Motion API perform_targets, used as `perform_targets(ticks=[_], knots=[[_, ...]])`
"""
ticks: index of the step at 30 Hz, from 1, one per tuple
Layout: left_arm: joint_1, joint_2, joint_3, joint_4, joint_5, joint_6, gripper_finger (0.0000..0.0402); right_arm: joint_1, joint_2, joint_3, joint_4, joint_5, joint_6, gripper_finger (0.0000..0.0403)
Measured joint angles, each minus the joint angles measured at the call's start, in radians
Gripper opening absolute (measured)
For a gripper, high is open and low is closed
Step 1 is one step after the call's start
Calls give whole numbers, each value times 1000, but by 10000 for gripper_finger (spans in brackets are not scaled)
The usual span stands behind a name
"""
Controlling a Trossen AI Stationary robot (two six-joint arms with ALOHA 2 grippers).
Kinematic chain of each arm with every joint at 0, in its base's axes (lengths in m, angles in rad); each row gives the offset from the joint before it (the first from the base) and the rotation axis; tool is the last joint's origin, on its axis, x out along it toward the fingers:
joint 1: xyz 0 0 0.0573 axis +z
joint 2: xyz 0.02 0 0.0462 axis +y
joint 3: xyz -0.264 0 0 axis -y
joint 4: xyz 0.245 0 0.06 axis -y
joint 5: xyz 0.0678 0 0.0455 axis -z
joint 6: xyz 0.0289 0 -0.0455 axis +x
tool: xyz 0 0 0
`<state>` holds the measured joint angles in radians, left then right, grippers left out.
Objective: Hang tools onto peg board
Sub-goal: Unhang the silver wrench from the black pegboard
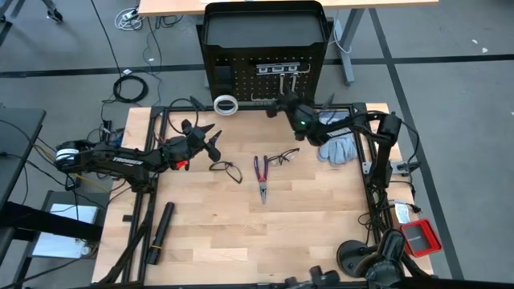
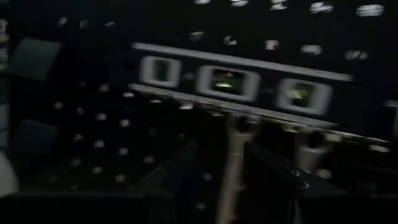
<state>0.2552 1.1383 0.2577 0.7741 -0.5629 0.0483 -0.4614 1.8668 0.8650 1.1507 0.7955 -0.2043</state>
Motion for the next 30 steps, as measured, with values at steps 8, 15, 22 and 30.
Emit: perform_targets(ticks=[8, 15, 22, 30], knots=[[0, 0, 0, 1, 0, 0, 177, -47, -1, -57, 105, -3, -59, 140], [0, 0, 0, 3, 0, 0, 177, -92, -1, -23, 30, 18, 47, 143], [0, 0, 0, 4, 0, 0, 177, -98, -1, 4, -212, 8, 166, 168], [0, 0, 0, 4, 0, 0, 177, -112, -1, 4, -188, 8, 232, 219]])
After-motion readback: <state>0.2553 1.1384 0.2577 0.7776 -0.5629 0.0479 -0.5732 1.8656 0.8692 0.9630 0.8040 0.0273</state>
